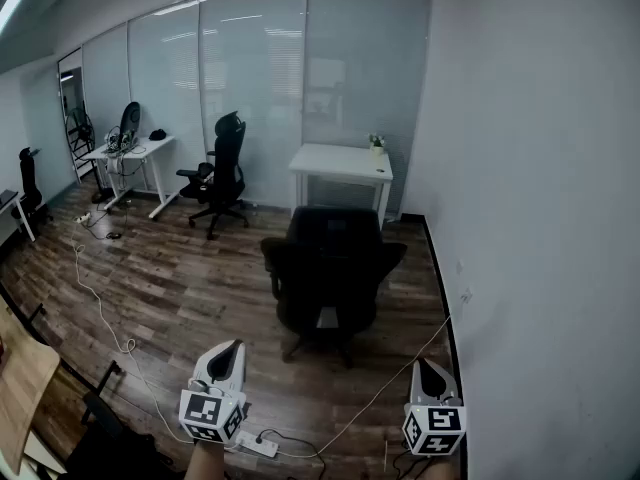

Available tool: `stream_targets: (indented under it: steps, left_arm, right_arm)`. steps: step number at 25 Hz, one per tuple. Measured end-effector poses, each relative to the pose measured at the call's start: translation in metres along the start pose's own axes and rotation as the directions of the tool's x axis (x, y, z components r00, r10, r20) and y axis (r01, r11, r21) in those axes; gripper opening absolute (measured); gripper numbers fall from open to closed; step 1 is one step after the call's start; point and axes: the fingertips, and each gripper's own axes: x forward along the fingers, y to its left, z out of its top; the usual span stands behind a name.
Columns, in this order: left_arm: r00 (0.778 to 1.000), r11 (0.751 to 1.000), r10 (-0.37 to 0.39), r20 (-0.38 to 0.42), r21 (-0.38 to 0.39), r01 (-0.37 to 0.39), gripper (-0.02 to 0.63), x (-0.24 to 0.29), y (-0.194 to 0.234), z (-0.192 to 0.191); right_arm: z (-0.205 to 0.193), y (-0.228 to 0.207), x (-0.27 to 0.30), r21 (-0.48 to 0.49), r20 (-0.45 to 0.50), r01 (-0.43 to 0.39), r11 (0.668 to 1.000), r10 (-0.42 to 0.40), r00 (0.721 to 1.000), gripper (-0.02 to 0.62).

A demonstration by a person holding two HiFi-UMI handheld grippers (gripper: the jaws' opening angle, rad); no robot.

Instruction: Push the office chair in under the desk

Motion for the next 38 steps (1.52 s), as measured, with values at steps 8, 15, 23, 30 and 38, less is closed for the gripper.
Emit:
stream_targets:
  steps: [8, 15, 23, 30, 38]
  left_arm:
    - [1.000, 1.000, -0.016, 0.007, 0.009, 0.016, -0.002, 0.007, -0.003, -0.003]
    - [1.000, 0.999, -0.028, 0.003, 0.016, 0.028, -0.002, 0.012, -0.011, -0.005]
    - [0.999, 0.999, -0.039, -0.013, 0.016, 0.039, -0.002, 0.012, -0.020, -0.009]
    - [0.999, 0.999, -0.048, -0.021, 0.016, 0.048, 0.024, 0.016, -0.028, -0.008]
    - [0.997, 0.998, -0.065, -0.040, 0.008, 0.066, 0.082, 0.023, -0.041, -0.013]
  right_arm:
    - [0.002, 0.000, 0.006, -0.001, 0.018, -0.002, 1.000, 0.002, 1.000, 0.002]
    - [0.000, -0.003, 0.008, 0.011, 0.031, -0.011, 1.000, 0.010, 0.999, 0.001]
    - [-0.006, -0.005, 0.006, -0.003, 0.034, -0.017, 1.000, 0.017, 0.999, 0.003]
    - [-0.007, -0.006, 0.009, -0.006, 0.035, -0.049, 0.999, 0.049, 0.998, 0.040]
    - [-0.016, -0.014, 0.011, -0.002, 0.022, -0.087, 0.996, 0.087, 0.996, 0.120]
